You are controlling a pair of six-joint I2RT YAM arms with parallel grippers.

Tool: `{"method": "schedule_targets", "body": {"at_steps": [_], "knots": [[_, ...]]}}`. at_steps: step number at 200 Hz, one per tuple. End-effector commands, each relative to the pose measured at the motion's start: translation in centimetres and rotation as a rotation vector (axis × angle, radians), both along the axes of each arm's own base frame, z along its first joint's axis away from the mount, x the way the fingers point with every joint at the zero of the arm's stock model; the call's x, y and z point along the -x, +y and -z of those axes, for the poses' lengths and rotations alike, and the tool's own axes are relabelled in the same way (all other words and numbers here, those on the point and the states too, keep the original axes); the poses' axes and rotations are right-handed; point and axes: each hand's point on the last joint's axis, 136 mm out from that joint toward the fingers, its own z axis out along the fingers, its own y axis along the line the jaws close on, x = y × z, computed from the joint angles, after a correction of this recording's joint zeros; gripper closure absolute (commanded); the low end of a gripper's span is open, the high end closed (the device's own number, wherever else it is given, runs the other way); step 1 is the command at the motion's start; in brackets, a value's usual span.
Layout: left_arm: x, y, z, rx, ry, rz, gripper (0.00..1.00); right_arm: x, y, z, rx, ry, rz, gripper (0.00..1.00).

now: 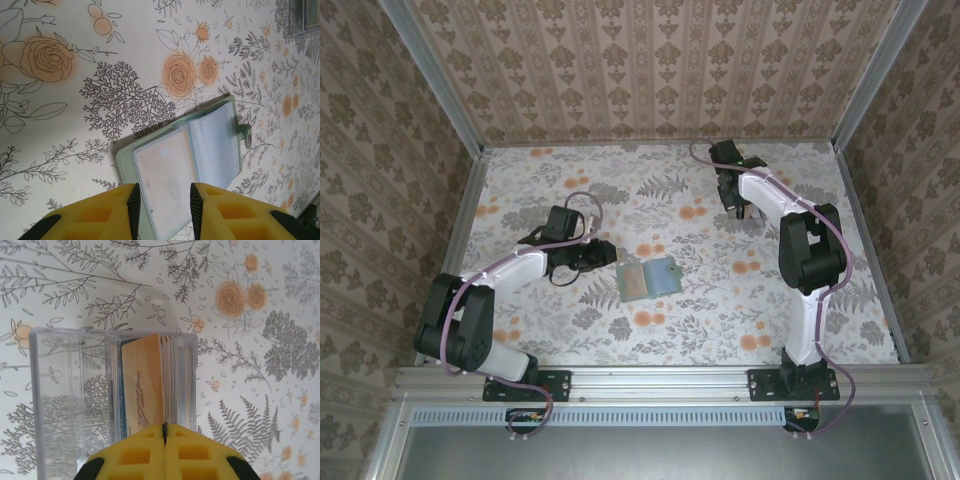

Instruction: Put the credit cards into the card holder

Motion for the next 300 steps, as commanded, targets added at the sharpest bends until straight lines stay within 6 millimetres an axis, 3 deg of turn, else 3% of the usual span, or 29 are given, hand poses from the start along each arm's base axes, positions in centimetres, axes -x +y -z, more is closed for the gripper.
{"method": "schedule_targets", "body": {"at_steps": [1, 43, 70, 88, 109, 139, 163, 201, 251, 300], "knots": [[-0.4, 0.0, 0.0, 0.009, -0.005, 0.008, 0.66, 0.2, 0.2, -2.5, -0.015, -0.043, -0.007, 1.0], [-0.1, -0.4, -0.1, 0.023, 0.007, 0.036, 0.66, 1.1, 1.4, -5.0, -0.139, -0.111, 0.0, 1.0], [2.3, -0.3, 0.6, 0.019, 0.081, 0.093, 0.65, 2.7, 2.3, -7.4, -0.279, -0.221, 0.011, 1.0], [3.8, -0.1, 1.1, 0.016, 0.115, 0.12, 0.65, 4.7, 3.9, -8.4, -0.434, -0.265, -0.033, 1.0], [4.7, -0.3, 1.0, 0.016, 0.127, 0.141, 0.64, 6.8, 7.4, -9.1, -0.668, -0.261, -0.133, 1.0], [6.4, -0.6, 1.4, 0.003, 0.15, 0.179, 0.63, 10.7, 12.9, -7.2, -0.993, -0.098, -0.195, 1.0], [6.0, -0.8, 1.8, -0.001, 0.16, 0.175, 0.63, 12.7, 16.5, -5.4, -1.206, 0.016, -0.259, 1.0], [5.9, -1.9, 2.0, -0.012, 0.157, 0.187, 0.64, 15.2, 20.8, -2.5, -1.33, 0.256, -0.331, 1.0], [5.4, -1.9, 3.3, -0.029, 0.203, 0.135, 0.66, 16.6, 22.7, 0.9, -1.371, 0.406, -0.316, 1.0], [5.3, -1.8, 4.6, -0.051, 0.244, 0.097, 0.68, 17.1, 23.9, 2.9, -1.378, 0.483, -0.307, 1.0]]}}
